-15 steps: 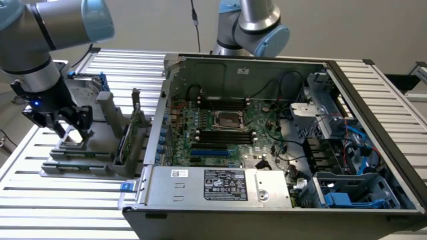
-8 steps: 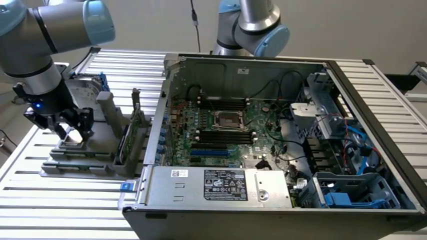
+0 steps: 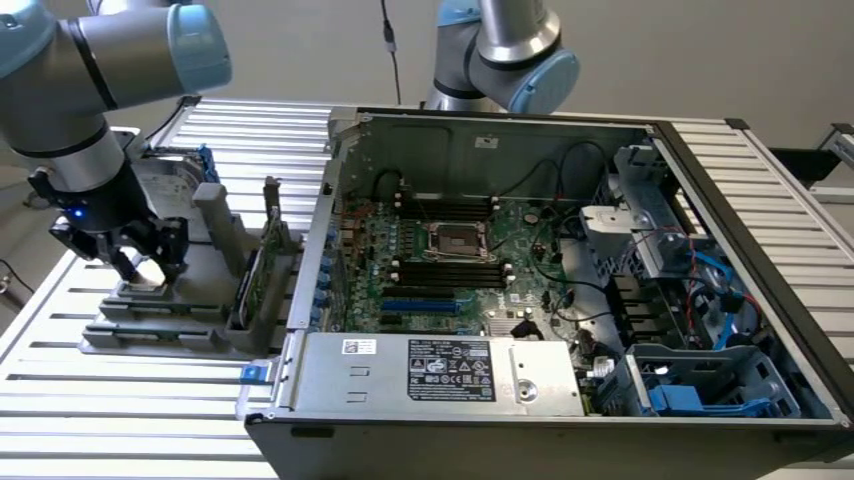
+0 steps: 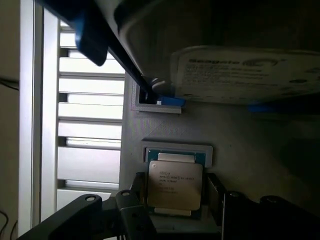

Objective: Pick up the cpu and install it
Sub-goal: 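Pick up the cpu and move it towards the insertion slot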

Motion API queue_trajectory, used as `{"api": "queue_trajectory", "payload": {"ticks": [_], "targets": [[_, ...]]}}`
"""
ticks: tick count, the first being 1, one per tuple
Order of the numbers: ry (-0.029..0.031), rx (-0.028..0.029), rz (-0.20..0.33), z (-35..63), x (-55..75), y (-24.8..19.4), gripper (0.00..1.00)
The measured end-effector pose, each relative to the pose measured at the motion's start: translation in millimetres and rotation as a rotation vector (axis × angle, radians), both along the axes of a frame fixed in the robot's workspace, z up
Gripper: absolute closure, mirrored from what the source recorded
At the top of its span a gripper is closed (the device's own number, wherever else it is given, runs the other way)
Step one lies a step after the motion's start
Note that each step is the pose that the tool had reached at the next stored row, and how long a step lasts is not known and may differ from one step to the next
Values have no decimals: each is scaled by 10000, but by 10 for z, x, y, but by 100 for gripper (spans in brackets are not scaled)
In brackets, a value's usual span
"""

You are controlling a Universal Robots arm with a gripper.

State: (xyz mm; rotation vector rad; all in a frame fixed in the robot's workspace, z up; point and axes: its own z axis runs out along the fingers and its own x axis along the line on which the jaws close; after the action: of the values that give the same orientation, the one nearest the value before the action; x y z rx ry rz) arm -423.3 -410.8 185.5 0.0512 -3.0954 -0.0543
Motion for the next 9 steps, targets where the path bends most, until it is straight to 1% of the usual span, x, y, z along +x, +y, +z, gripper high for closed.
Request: {"api": "queue_trajectory", "payload": {"ticks": [9], "targets": [[1, 0, -359, -20, 0, 0, 40]]}}
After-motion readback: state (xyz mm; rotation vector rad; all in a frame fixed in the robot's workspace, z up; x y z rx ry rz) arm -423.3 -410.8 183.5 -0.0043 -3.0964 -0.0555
